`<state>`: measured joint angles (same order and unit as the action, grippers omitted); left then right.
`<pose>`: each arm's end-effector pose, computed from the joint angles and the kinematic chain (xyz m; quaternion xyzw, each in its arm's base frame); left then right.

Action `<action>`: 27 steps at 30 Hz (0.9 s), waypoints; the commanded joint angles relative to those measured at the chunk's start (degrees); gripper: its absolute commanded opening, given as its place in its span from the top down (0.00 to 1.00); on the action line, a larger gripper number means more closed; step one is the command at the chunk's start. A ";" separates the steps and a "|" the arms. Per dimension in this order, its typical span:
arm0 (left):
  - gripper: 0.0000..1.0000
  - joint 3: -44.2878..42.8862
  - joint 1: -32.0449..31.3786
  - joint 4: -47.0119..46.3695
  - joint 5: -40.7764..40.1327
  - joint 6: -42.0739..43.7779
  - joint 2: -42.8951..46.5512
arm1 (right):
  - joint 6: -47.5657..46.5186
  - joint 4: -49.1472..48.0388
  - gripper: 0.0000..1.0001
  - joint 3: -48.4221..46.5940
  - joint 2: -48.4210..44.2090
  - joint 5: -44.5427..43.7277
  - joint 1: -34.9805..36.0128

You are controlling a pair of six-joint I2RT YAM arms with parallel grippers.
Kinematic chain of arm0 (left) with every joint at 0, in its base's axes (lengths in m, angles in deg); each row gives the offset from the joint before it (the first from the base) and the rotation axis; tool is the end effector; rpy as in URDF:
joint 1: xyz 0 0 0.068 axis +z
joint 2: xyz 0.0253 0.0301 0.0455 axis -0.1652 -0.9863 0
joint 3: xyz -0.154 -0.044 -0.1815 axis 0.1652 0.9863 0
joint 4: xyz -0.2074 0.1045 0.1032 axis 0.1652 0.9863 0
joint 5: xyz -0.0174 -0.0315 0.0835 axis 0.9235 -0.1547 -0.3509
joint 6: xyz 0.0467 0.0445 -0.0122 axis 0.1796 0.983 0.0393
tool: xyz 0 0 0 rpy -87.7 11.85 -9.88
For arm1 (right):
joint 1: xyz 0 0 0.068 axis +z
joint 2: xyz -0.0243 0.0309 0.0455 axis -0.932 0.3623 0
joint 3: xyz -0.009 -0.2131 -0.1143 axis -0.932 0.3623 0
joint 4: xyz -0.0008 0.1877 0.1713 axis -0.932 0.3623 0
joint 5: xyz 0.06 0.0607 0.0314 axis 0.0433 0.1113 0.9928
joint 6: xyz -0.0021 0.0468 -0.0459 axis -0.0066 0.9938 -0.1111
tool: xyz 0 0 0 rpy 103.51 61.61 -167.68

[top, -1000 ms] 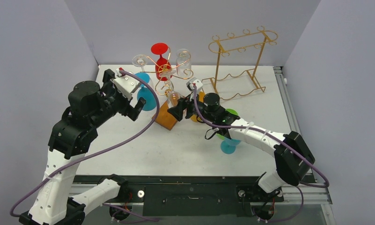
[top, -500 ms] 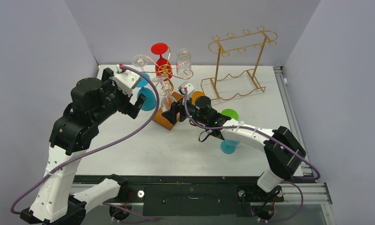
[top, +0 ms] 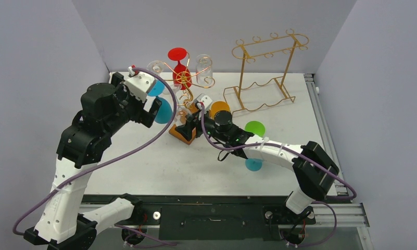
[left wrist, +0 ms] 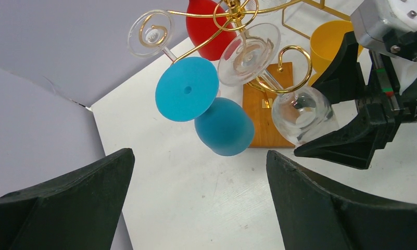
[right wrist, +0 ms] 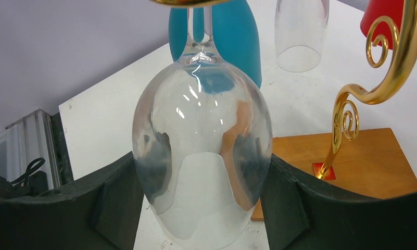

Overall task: Place the wine glass upside down on the wine glass rack
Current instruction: Turn the wine glass upside down at the wine rack.

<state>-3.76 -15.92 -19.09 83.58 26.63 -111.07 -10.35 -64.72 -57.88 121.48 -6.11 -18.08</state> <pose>0.1695 -0.0767 0.4544 0.2811 0.7625 -0.0096 0.5827 0.2317 0.3042 0.2528 -0.3115 0.6717 0.4432 0.5053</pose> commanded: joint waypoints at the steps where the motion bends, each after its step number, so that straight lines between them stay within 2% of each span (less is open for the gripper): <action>1: 0.04 -2.67 0.03 -0.89 -1.62 -1.06 -0.23 | -2.16 -10.01 0.71 1.06 -1.91 -0.28 0.76; 27: 0.04 -3.08 0.03 -2.30 -2.36 -0.89 -1.90 | -3.50 -22.39 0.73 9.93 -3.71 -2.28 1.44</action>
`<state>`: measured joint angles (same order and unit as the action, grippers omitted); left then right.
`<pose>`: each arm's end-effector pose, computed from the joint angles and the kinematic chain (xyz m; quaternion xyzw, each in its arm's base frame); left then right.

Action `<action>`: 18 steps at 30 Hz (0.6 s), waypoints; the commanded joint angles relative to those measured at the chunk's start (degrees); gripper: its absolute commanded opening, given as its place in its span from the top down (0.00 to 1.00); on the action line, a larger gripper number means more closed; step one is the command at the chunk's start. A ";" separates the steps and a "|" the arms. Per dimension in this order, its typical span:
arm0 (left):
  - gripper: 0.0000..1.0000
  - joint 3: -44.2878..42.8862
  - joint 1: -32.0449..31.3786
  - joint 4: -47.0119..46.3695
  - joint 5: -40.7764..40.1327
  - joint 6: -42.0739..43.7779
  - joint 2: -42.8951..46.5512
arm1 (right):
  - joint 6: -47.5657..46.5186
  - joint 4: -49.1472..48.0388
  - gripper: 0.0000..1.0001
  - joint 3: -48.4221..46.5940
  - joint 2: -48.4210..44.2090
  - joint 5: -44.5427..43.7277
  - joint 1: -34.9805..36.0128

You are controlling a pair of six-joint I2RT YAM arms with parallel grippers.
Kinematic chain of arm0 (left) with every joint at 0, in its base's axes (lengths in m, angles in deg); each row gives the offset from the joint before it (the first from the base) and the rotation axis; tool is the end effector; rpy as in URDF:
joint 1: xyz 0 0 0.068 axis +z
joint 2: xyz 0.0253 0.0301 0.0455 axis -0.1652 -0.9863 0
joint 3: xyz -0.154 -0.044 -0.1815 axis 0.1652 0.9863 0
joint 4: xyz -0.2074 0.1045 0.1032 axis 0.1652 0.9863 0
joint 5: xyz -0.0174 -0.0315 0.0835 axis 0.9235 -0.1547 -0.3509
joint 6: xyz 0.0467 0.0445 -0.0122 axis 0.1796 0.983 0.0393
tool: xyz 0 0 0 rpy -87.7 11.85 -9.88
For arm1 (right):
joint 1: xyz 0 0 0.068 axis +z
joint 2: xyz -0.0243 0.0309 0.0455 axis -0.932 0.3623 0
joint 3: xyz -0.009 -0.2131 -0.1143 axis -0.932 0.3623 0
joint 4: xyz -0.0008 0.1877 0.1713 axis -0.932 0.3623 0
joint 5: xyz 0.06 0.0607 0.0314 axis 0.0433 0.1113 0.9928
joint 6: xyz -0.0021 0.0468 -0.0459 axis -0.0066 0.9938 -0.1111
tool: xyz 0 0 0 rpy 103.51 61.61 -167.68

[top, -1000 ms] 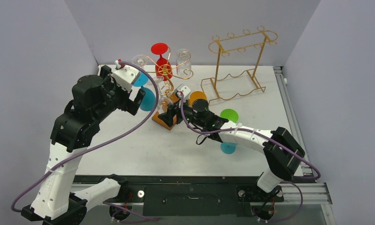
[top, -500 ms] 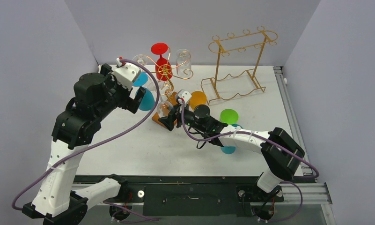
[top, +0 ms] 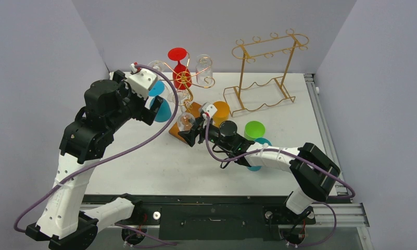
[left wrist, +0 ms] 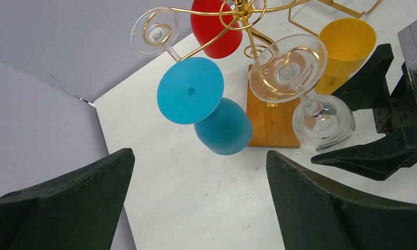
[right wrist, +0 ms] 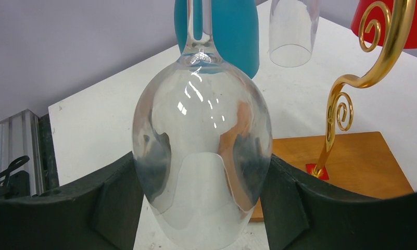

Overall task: Place the wine glass upside down on the wine glass rack
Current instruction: Turn the wine glass upside down at the wine rack.

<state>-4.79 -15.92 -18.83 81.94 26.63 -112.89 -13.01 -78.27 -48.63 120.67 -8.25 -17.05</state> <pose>0.1773 -0.0788 0.4536 0.2755 0.7699 0.0027 0.5756 0.2175 0.2943 0.2308 -0.3150 0.6372 0.4392 0.5494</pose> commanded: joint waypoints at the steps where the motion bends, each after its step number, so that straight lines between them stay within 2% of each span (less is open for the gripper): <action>1: 0.04 -1.97 0.03 -2.57 -0.90 -0.88 -0.15 | -0.77 -9.48 0.73 0.94 -2.79 -0.31 0.34; 7: 0.04 -1.58 0.03 -3.28 -1.12 -0.88 -0.04 | 2.40 -16.39 0.73 2.77 -0.69 -3.38 0.07; 12: 0.04 -1.37 0.03 -3.66 -1.15 -0.56 -0.03 | 4.64 -20.02 0.69 3.17 2.40 -4.20 0.29; 16: 0.04 -0.98 0.03 -4.22 -0.67 -0.06 -0.26 | 5.36 -20.32 0.58 3.38 3.96 -4.81 0.33; 18: 0.04 -0.17 0.03 -5.31 -0.13 0.54 -0.17 | 5.67 -20.09 0.46 3.71 4.39 -5.24 0.28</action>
<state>-4.77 -15.92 -19.26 81.72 26.83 -113.19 -8.88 -91.12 -45.20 124.65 -12.40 -16.97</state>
